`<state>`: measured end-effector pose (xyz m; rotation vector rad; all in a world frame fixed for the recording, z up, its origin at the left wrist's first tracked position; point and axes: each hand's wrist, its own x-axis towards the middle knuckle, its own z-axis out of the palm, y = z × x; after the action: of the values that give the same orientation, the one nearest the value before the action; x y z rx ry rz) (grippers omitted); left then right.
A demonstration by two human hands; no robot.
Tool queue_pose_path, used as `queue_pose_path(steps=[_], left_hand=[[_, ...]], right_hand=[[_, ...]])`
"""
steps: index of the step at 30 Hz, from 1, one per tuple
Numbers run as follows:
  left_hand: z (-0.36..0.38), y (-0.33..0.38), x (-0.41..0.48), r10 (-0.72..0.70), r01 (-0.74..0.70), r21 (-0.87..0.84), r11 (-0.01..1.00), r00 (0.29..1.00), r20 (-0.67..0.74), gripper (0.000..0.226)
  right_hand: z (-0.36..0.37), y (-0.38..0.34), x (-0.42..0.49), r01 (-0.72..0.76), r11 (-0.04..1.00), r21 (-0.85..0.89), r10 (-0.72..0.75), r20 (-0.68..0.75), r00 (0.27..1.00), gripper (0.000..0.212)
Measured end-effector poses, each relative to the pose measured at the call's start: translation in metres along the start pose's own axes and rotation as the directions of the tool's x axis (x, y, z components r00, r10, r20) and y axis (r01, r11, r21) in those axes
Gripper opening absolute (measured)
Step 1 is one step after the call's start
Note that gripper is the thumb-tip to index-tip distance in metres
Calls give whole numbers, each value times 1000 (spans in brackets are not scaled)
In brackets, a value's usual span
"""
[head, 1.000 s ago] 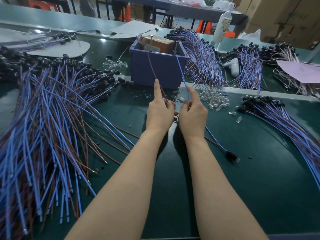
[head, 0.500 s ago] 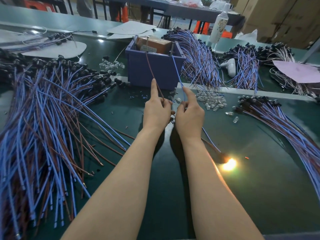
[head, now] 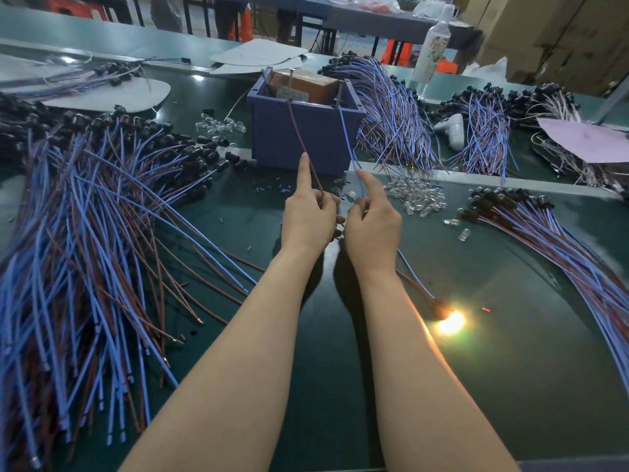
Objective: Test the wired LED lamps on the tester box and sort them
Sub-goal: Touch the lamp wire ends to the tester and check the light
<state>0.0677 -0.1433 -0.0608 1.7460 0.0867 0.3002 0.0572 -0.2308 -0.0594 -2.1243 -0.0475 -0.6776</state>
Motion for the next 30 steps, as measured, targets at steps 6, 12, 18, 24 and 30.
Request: queue_pose_path(steps=[6, 12, 18, 24, 30], left_hand=[[-1, 0, 1, 6, -6, 48, 999, 1000, -6, 77], [-2, 3, -1, -15, 14, -44, 999, 1000, -14, 37], [-9, 37, -13, 178, -178, 12, 984, 984, 1, 25], [-4, 85, -27, 380, -383, 39, 923, 922, 71, 26], [38, 116, -40, 297, -339, 313, 887, 939, 174, 34]], right_hand=[[-2, -2, 0, -7, 1000, -6, 7, 2, 1000, 44], [-12, -13, 5, -130, 989, -70, 136, 92, 986, 23], [-33, -34, 10, -42, 994, -105, 84, 433, 897, 18], [-74, -53, 28, 17, 983, -183, 59, 399, 915, 16], [-143, -45, 41, -119, 904, 411, 185, -126, 975, 32]])
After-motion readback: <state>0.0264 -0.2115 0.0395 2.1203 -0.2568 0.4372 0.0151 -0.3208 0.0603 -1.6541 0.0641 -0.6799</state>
